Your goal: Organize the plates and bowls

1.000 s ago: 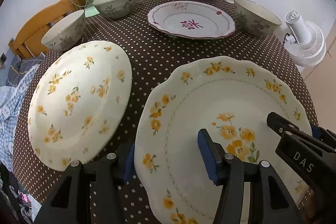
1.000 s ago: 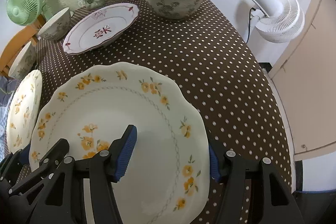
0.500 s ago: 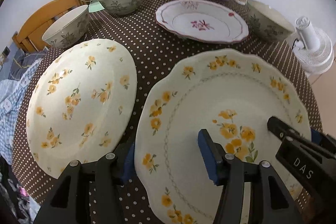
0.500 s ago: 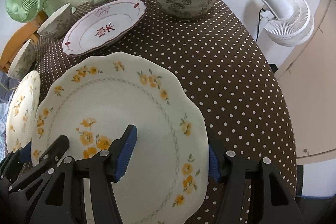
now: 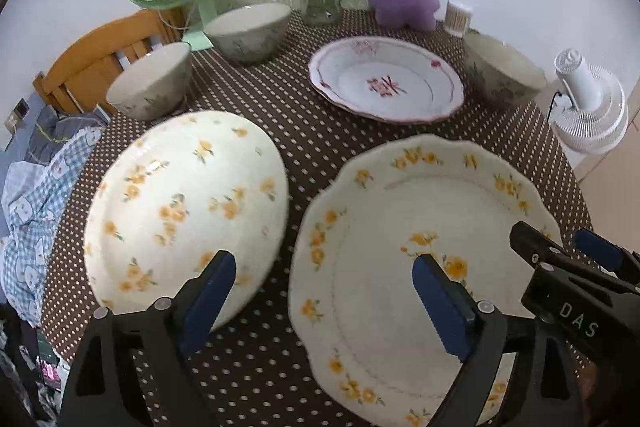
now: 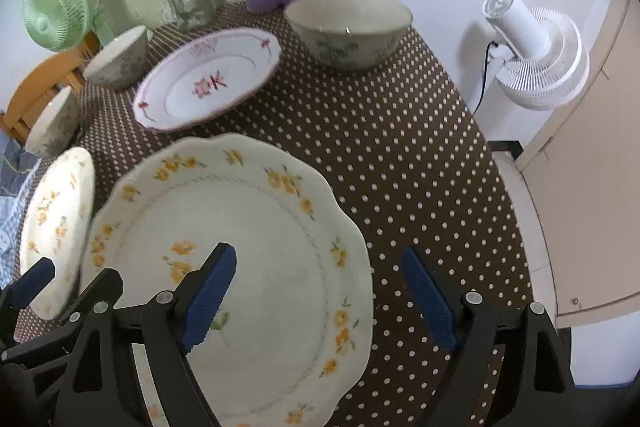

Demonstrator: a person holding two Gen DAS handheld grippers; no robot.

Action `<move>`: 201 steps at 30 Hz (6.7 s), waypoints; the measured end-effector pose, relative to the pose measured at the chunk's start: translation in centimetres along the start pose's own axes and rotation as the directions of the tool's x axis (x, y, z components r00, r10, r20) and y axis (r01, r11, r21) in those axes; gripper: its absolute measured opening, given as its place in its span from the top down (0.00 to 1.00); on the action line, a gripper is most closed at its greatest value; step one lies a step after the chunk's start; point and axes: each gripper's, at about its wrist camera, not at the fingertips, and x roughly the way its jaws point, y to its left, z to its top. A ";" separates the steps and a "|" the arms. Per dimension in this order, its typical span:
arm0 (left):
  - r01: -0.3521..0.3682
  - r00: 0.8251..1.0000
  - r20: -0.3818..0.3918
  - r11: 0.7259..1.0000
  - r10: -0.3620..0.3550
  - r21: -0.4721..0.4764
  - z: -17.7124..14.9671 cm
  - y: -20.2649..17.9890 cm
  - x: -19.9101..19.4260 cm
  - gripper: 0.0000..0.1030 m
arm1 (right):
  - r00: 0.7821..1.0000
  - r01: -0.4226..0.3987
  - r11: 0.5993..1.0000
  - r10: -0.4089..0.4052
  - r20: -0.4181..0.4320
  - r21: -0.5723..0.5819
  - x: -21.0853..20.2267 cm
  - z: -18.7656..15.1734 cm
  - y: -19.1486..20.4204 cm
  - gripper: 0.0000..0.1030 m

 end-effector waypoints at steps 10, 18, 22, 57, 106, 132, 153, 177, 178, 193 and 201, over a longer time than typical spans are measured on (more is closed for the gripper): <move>0.039 0.999 0.033 0.999 -0.041 0.037 1.3 4.7 -0.7 0.10 | 0.997 0.057 0.998 -0.058 0.054 0.017 -3.2 0.3 4.4 0.16; 0.043 0.998 0.042 0.997 -0.046 0.062 2.1 9.2 -0.6 0.10 | 0.995 0.062 0.997 -0.065 0.071 0.044 -4.0 -0.2 9.4 0.16; 0.046 0.998 0.042 0.996 -0.049 0.075 2.4 11.2 0.0 0.10 | 0.994 0.070 0.997 -0.073 0.077 0.041 -4.0 -0.5 11.9 0.21; 0.056 0.997 -0.065 0.995 -0.051 0.079 3.4 19.2 6.4 0.14 | 0.998 0.063 0.998 -0.063 -0.027 0.003 2.4 0.3 22.9 0.48; 0.072 0.996 -0.066 0.991 -0.065 0.109 2.9 19.0 3.2 0.28 | 0.996 0.079 0.997 -0.079 -0.035 0.014 -0.8 -0.6 23.2 0.53; 0.130 0.992 -0.017 0.974 -0.129 0.185 2.8 8.4 -0.4 0.28 | 0.991 0.129 0.987 -0.132 0.023 0.095 -4.3 -0.7 12.2 0.53; 0.175 0.982 -0.111 0.956 -0.152 0.236 1.1 -2.9 1.6 0.27 | 0.982 0.188 0.969 -0.182 -0.051 0.161 -2.6 -2.5 0.4 0.53; 0.123 0.985 -0.145 0.976 -0.097 0.182 0.7 -5.0 4.1 0.26 | 0.989 0.134 0.982 -0.123 -0.084 0.133 -0.4 -2.9 -1.8 0.54; 0.118 0.985 -0.143 0.976 -0.092 0.183 0.7 -5.0 4.1 0.26 | 0.989 0.132 0.982 -0.122 -0.084 0.132 -0.4 -2.9 -1.8 0.54; -0.007 0.997 -0.071 0.961 0.028 0.276 0.5 -6.2 2.3 0.17 | 0.991 0.114 0.991 -0.108 -0.082 0.069 -0.3 -2.5 -1.4 0.66; 0.002 0.997 -0.076 0.979 0.013 0.206 1.2 -4.3 2.1 0.17 | 0.992 0.087 0.995 -0.082 -0.095 0.045 0.4 -1.9 -0.8 0.66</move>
